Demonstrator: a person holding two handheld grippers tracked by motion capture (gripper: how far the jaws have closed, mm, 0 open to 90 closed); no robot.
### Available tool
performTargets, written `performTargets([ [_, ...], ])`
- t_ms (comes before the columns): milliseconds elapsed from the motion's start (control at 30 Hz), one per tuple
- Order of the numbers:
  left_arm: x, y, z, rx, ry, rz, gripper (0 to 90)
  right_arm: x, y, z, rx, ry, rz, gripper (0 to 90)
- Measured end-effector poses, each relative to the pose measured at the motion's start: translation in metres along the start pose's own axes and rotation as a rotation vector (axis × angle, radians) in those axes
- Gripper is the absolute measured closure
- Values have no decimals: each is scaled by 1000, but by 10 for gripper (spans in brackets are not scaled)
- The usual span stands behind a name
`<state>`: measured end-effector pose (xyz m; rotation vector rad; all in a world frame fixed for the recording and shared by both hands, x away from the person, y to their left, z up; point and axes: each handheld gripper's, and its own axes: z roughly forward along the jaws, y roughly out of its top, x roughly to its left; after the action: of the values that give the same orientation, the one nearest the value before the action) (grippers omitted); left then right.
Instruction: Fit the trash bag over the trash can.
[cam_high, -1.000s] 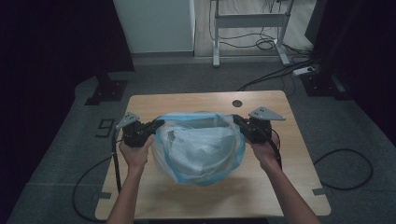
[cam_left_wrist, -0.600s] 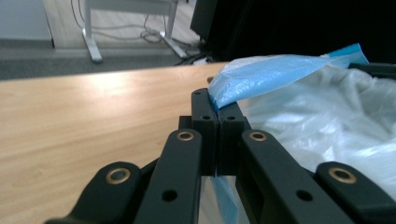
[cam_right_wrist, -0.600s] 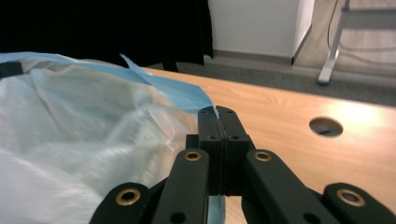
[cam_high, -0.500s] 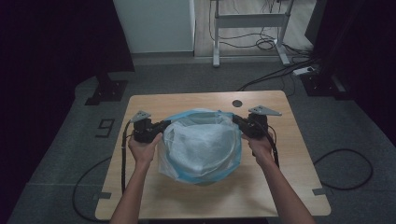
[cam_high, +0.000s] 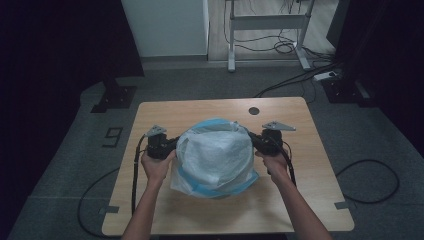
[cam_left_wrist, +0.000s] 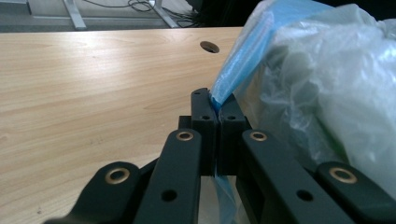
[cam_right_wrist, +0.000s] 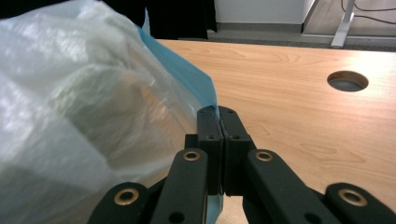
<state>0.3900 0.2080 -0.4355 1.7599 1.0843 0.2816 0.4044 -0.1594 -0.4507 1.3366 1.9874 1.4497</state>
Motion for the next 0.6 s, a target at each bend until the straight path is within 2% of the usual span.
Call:
performTargets([
  [200,1,0,-2,6,-9,-8,869,-2,-2,0,-2,16,19,828],
  [267,2,0,-3,7,-15,-10,857,-2,-2,-2,-16,3,14,725],
  [333,3,0,-4,1,-17,-9,854,-3,1,-7,-54,-26,27,641],
  [400,3,-1,-5,2,-14,-7,854,-5,3,-17,-99,-46,45,585],
  [467,3,-1,-5,2,-12,-5,855,-7,5,-29,-137,-53,44,567],
  [600,2,-2,-7,-5,-9,-3,854,-8,5,-58,-176,-22,21,537],
])
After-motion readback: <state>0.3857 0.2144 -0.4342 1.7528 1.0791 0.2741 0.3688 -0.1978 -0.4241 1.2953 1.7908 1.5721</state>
